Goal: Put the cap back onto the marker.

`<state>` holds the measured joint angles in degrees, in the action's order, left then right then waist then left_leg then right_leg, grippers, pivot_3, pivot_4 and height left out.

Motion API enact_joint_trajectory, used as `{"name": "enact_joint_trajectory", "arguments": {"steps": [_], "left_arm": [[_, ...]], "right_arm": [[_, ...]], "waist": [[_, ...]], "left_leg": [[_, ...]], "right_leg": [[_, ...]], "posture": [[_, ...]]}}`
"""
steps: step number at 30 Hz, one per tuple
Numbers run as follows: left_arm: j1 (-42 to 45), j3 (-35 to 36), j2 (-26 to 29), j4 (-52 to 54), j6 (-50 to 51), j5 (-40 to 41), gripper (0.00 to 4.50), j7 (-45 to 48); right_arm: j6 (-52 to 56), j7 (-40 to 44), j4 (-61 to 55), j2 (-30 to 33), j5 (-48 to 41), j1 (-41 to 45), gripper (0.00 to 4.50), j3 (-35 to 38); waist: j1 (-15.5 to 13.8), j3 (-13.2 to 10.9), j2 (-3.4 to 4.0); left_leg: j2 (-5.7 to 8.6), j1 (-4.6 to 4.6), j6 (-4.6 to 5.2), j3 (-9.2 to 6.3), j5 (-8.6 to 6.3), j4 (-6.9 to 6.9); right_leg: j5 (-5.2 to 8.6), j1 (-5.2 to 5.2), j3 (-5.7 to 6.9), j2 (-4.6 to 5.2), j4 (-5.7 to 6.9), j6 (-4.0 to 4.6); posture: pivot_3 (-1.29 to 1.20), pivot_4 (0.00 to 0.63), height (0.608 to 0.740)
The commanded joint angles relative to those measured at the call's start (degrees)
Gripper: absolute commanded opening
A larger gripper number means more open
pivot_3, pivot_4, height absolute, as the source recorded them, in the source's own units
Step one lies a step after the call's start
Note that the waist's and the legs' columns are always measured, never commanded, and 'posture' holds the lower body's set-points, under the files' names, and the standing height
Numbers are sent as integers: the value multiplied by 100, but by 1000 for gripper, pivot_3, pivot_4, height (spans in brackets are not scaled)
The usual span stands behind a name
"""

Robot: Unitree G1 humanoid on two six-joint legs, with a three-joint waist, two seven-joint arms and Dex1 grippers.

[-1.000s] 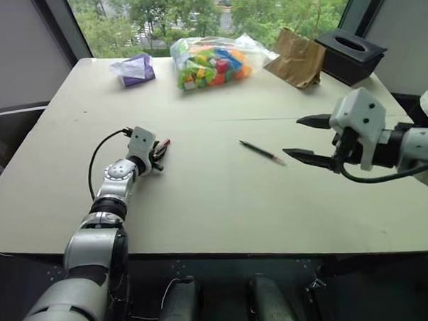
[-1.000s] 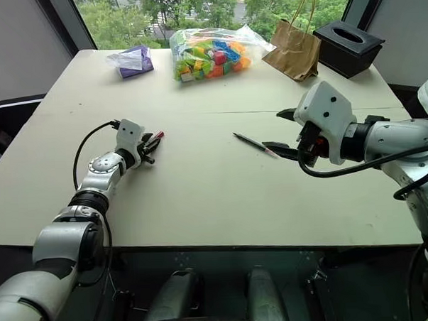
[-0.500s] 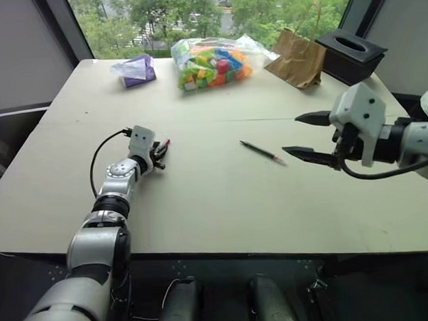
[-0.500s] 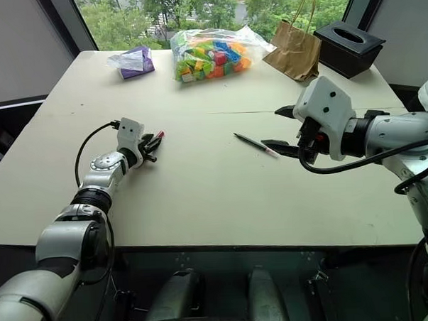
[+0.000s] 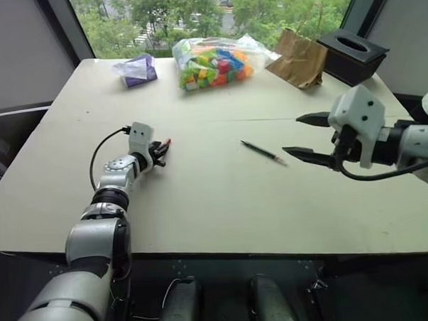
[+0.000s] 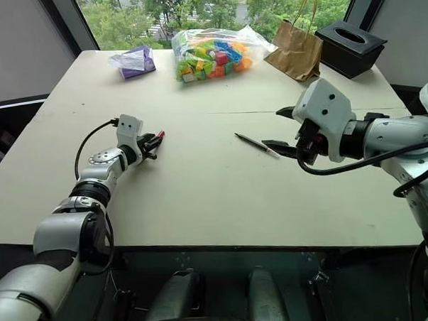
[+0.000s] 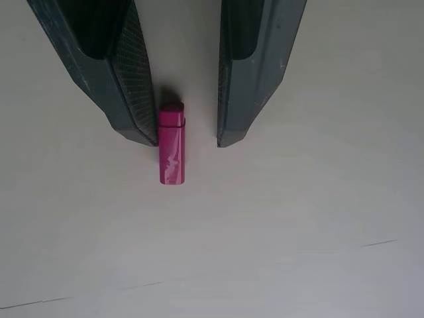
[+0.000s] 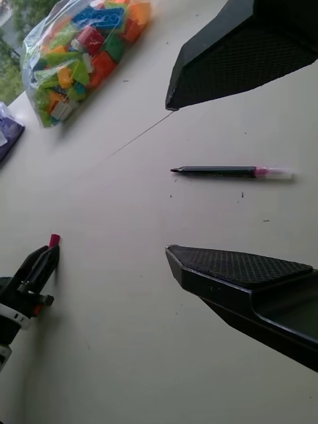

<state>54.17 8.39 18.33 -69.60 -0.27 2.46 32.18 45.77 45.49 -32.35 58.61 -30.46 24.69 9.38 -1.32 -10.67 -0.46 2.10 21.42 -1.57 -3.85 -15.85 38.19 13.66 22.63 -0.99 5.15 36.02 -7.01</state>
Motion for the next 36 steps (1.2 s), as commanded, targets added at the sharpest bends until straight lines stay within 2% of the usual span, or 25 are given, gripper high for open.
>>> {"name": "enact_joint_trajectory", "arguments": {"steps": [1,8,11,12,13,23,27,31,36], "left_arm": [[-111,6,-257,-304,325,50,1417,122],[-49,55,-238,-322,456,70,1417,197],[-21,14,-208,-323,468,33,579,247],[-15,-8,-198,-322,461,14,157,264],[-7,-28,-189,-321,455,-4,27,286],[75,-183,-152,-293,318,-239,27,349],[67,-280,-147,-71,94,-263,27,675],[-51,-235,-73,631,176,92,27,1565],[-580,-383,216,2276,918,524,27,2757]], "right_arm": [[-47,-27,-113,66,8,41,3339,183],[-61,-50,-96,44,24,82,3339,140],[-76,-73,-94,26,41,78,3339,123],[-81,-83,-97,19,48,66,3339,126],[-85,-93,-99,13,56,58,3339,127],[-119,-177,-118,-45,80,-24,3339,151],[-212,-191,-42,-89,131,-5,3339,99],[-481,-240,261,-399,277,94,3339,-169],[-1283,-436,1429,-1229,732,265,3339,-537]], "waist": [[-37,0,0],[-108,0,0],[-100,-1,-1],[-101,-1,-1],[-106,-1,-1],[-114,0,0],[-113,0,0],[-100,-3,-3],[-30,-10,-12]], "left_leg": [[0,0,0,-2,0,0],[7,10,0,1,-1,-6],[7,12,0,0,-1,-8],[7,13,0,0,-1,-10],[7,14,0,0,-1,-15],[16,46,1,-36,-2,-17],[18,64,1,-57,-2,-16],[25,113,1,-64,0,-15],[39,156,7,-61,-4,-18]], "right_leg": [[0,0,0,0,-2,0],[-3,3,4,8,-13,6],[-1,3,6,9,-17,2],[0,4,6,9,-22,1],[-1,3,6,9,-29,2],[-6,5,37,18,-62,2],[-7,11,53,20,-67,2],[-9,56,62,22,-69,2],[-10,102,62,21,-67,3]], "posture": [[0,150,740],[0,150,740],[0,150,740],[0,150,740],[0,150,740],[0,150,740],[0,150,740],[0,150,740],[0,150,740]]}}
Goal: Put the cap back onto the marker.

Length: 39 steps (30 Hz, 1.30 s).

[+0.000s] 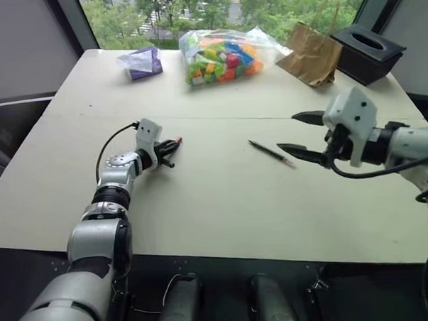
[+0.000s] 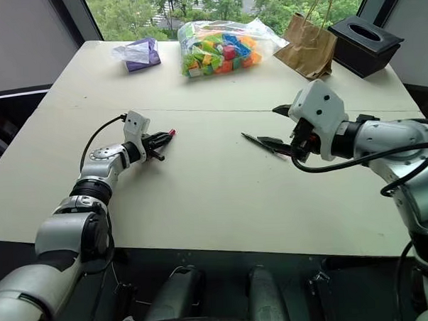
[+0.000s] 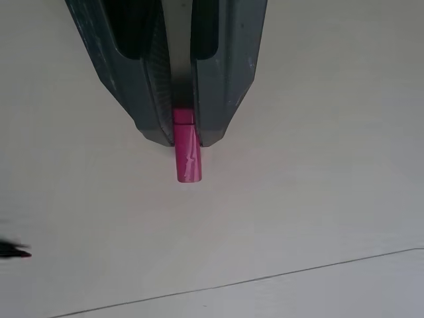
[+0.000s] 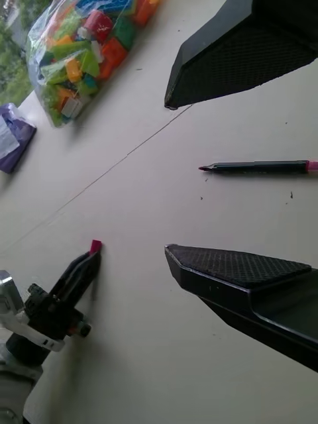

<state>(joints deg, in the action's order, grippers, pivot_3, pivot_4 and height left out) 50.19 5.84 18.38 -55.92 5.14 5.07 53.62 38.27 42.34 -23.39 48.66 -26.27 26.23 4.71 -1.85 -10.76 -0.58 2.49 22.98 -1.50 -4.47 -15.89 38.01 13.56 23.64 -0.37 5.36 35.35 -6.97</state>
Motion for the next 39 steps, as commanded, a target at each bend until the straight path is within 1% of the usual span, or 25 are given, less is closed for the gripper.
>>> {"name": "enact_joint_trajectory", "arguments": {"steps": [1,3,4,5,7,8,12,19,24,32,39], "left_arm": [[-293,-182,282,1232,541,324,27,780],[-465,-254,418,1791,876,446,27,984],[-529,-277,484,2026,1031,504,27,1054],[-622,-306,590,2371,1275,608,27,1184],[-769,-368,766,2895,1594,738,27,1369],[-846,-421,874,3160,1711,769,27,1446],[-996,-559,1171,3786,1913,845,27,1555],[-1083,-696,1398,4159,1814,862,27,1498],[-1130,-720,1481,4242,1727,860,27,1454],[-1150,-690,1533,4257,1640,878,27,1369],[-1212,-671,1560,4332,1591,897,27,1279]], "right_arm": [[-730,-137,772,-356,438,129,3339,-126],[-1057,-166,1221,-575,623,178,3339,-192],[-1212,-169,1430,-669,706,204,3339,-225],[-1384,-186,1681,-799,779,216,3339,-255],[-1646,-196,2062,-990,893,238,3339,-296],[-1777,-182,2261,-1093,936,242,3339,-316],[-2147,-137,2862,-1370,1105,319,3339,-390],[-2556,-15,3628,-1720,1317,571,3339,-494],[-2775,162,4458,-1973,1428,979,3339,-602],[-3160,566,5827,-2182,1686,1542,3339,-721],[-3189,947,6428,-2240,1803,1732,3339,-792]], "waist": [[80,-1,0],[127,-3,1],[137,-4,3],[146,-5,4],[179,-5,4],[209,-5,5],[264,-6,6],[274,-7,7],[292,-8,8],[290,-8,9],[301,-8,9]], "left_leg": [[0,14,0,0,0,1],[1,51,-8,3,6,2],[2,53,-15,7,10,1],[2,53,-29,12,18,-1],[1,52,-28,13,18,-1],[0,52,-6,14,6,-1],[-1,41,-7,18,6,1],[-1,33,-15,18,11,5],[-4,32,-18,20,13,5],[-6,31,-21,23,15,6],[-6,31,-24,24,17,6]], "right_leg": [[0,15,0,-1,4,0],[-1,65,-5,-1,16,2],[-1,71,-8,-1,20,2],[-1,75,-12,-1,22,2],[-1,76,-13,-4,24,2],[-1,76,-16,-4,28,2],[0,77,-27,-4,48,3],[-1,80,-33,-8,72,5],[-3,83,-37,-14,75,9],[-4,84,-40,-16,76,11],[-5,85,-42,-17,79,11]], "posture": [[0,150,740],[0,150,740],[0,150,740],[0,150,740],[0,150,740],[0,150,740],[0,150,740],[0,150,740],[0,150,740],[0,150,740],[0,150,740]]}}
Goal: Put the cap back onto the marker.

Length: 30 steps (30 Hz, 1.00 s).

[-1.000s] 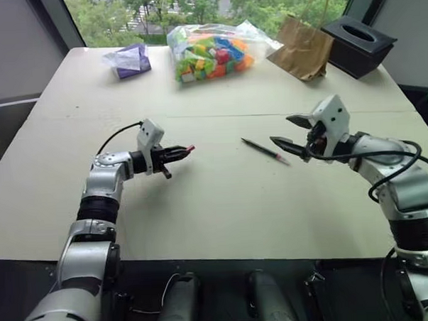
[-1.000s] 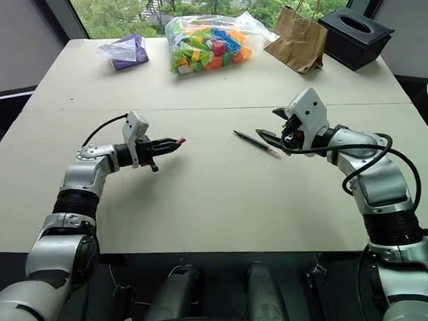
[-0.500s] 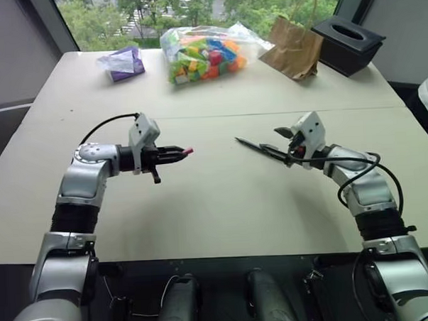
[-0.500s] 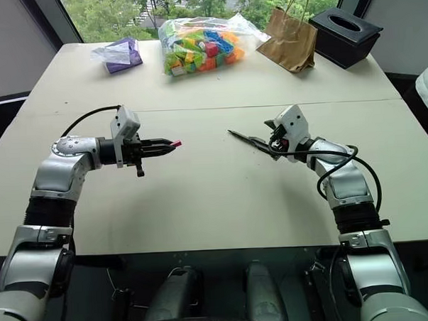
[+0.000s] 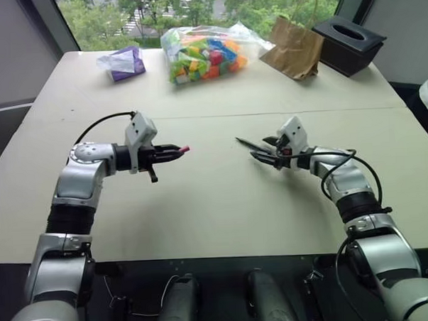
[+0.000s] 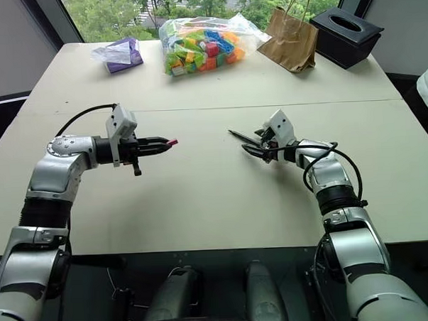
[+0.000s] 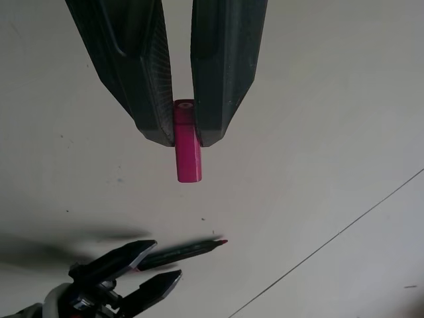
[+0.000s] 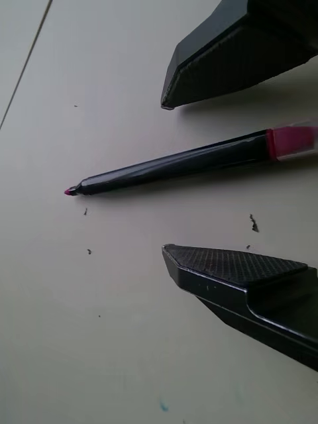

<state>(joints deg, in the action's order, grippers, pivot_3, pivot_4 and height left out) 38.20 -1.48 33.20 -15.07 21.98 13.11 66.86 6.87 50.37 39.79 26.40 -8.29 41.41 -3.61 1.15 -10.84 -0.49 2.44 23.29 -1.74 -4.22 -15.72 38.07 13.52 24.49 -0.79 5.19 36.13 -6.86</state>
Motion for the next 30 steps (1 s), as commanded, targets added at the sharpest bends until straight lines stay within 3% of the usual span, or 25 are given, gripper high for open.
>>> {"name": "enact_joint_trajectory", "arguments": {"steps": [1,9,12,17,24,30], "left_arm": [[-23,63,82,260,-94,100,27,-53],[-63,59,84,274,-142,105,27,-125],[-41,42,77,240,-171,95,0,-125],[19,-3,93,132,-281,47,0,-76],[253,-222,16,-248,-852,-120,0,122],[608,-569,-82,-816,-2037,-419,0,435]], "right_arm": [[-37,170,182,-31,2,248,3339,58],[-123,302,616,-105,95,470,3339,41],[-181,325,683,-124,144,504,2472,18],[-289,366,695,-130,242,499,13,-34],[-649,363,209,8,549,372,13,-209],[-542,926,-1634,540,607,197,13,-414]], "waist": [[2,0,0],[7,0,0],[9,0,0],[13,0,0],[8,0,0],[-11,-1,3]], "left_leg": [[0,-1,-2,0,1,0],[-9,-6,-13,0,8,0],[-10,-8,-15,0,9,0],[-12,-8,-16,1,9,0],[-12,-9,-17,4,10,0],[-12,-5,-18,29,10,1]], "right_leg": [[0,0,0,0,0,0],[-9,0,-2,-13,5,14],[-10,0,-2,-14,8,15],[-10,0,-4,-16,8,16],[-11,1,-4,-16,9,17],[-11,6,-6,-16,10,16]], "posture": [[0,150,740],[0,150,740],[0,150,740],[0,150,740],[0,150,740],[0,150,740]]}}
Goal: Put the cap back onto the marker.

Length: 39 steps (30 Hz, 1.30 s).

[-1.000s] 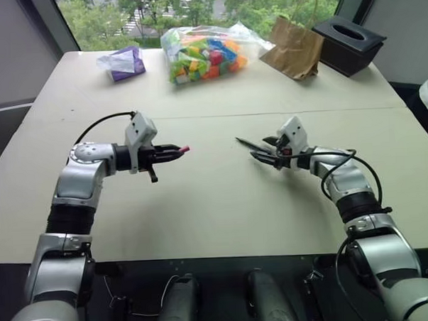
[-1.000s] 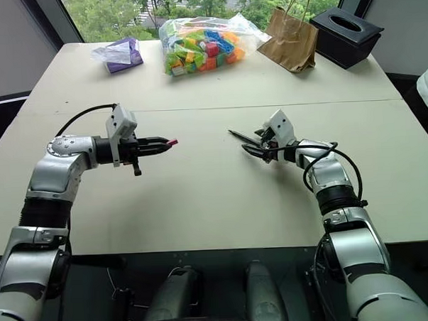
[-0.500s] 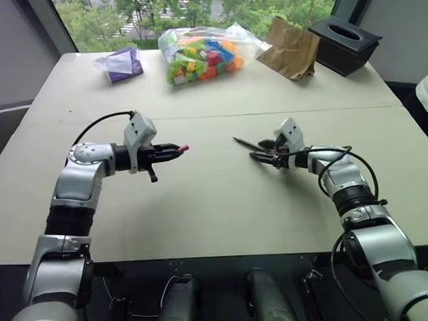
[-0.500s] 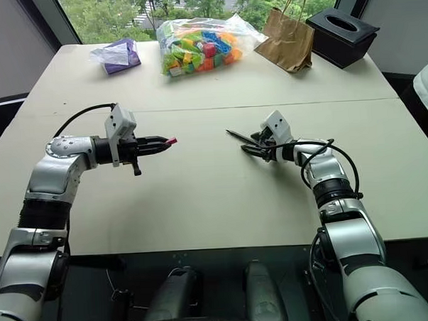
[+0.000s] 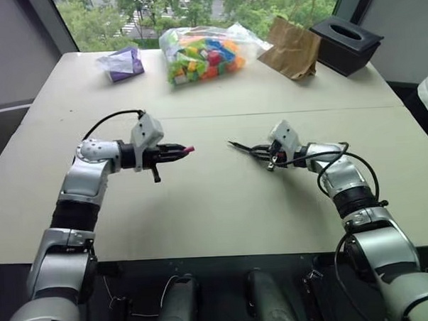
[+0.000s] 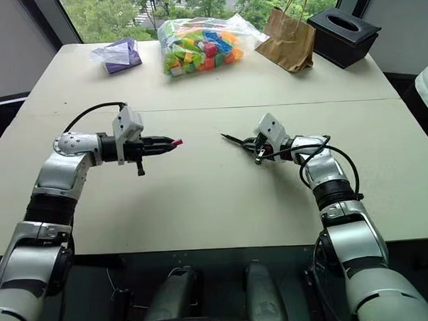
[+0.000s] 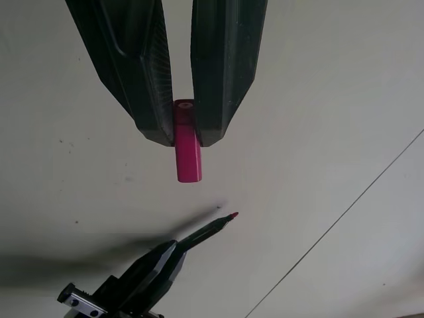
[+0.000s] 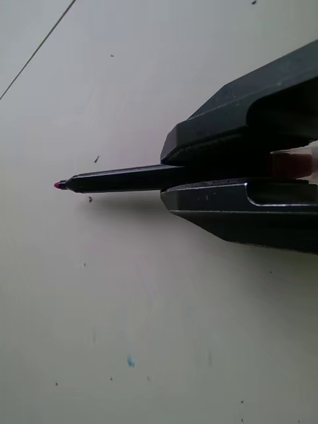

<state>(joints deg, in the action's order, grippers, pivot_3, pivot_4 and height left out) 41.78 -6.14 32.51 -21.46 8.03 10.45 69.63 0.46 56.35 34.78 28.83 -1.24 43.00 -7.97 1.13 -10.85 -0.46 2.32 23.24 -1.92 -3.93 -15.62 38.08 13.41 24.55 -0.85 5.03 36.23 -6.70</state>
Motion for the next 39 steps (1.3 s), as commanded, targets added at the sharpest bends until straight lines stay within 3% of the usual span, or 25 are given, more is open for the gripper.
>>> {"name": "enact_joint_trajectory", "arguments": {"steps": [1,9,39], "left_arm": [[299,-137,-31,-271,-800,-188,0,192],[565,-295,-184,-856,-1661,-354,0,369],[684,-296,-419,-884,-1697,-251,0,447]], "right_arm": [[210,407,-1395,367,-136,8,13,11],[1109,953,-3086,769,-355,-265,13,-149],[1320,881,-3533,772,-322,-308,13,-312]], "waist": [[-10,0,0],[-11,0,0],[-23,0,0]], "left_leg": [[0,2,0,0,0,2],[-4,1,3,7,-1,7],[-5,2,7,9,-2,13]], "right_leg": [[0,1,0,0,0,0],[0,1,-2,-2,2,0],[0,1,-3,-2,7,-1]], "posture": [[0,150,740],[0,150,740],[0,150,740]]}}
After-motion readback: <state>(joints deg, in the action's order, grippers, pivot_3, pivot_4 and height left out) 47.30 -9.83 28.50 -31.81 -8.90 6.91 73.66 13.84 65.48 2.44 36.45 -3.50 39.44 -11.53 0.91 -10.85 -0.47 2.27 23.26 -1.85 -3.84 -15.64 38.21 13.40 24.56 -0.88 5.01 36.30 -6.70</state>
